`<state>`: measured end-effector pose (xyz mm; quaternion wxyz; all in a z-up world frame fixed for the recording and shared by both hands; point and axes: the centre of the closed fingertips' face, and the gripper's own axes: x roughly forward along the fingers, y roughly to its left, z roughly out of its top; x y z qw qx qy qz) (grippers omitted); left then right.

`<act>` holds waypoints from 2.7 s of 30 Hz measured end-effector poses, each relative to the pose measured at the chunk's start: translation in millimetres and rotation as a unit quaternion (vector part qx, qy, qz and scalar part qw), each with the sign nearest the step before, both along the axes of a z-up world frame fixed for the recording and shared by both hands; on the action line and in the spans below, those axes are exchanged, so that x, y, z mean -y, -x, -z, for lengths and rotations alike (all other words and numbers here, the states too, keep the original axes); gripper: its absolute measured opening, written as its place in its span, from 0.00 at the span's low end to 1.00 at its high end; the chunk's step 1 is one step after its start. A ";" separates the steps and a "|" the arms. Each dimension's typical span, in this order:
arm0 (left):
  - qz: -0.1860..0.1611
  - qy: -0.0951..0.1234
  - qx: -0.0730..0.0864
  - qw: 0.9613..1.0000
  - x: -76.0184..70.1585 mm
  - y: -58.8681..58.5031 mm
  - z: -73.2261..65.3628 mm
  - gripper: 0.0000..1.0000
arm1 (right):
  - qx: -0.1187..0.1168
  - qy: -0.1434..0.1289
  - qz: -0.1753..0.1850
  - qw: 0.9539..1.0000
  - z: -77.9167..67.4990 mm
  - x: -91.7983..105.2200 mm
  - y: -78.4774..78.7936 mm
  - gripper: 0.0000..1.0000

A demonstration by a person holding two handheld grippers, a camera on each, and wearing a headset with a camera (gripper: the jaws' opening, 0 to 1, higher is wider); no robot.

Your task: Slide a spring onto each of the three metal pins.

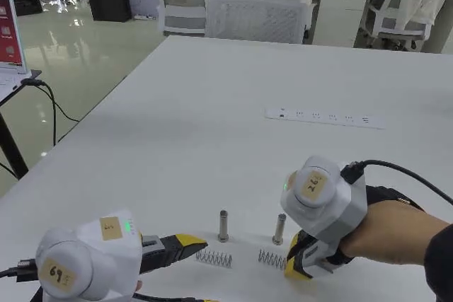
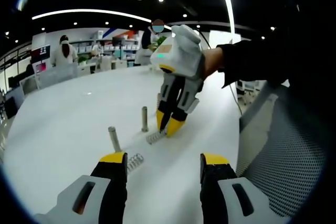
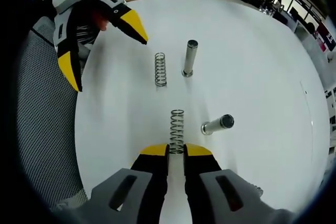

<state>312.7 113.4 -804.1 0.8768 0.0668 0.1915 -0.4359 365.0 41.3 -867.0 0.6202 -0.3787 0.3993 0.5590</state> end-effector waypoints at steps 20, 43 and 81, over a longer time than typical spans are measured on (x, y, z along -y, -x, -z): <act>0.025 -0.008 0.000 1.000 10.3 2.2 -2.2 0.44 | -0.041 -0.026 -0.056 0.997 -42.9 -1.2 33.5 0.08; 0.087 -0.008 0.031 0.996 33.3 6.5 -16.2 0.19 | -0.033 -0.018 -0.138 0.990 -68.5 -22.6 60.9 0.08; 0.100 -0.019 0.035 0.994 35.0 8.2 -16.6 0.03 | -0.008 -0.072 -0.168 0.983 -109.2 -50.3 71.1 0.07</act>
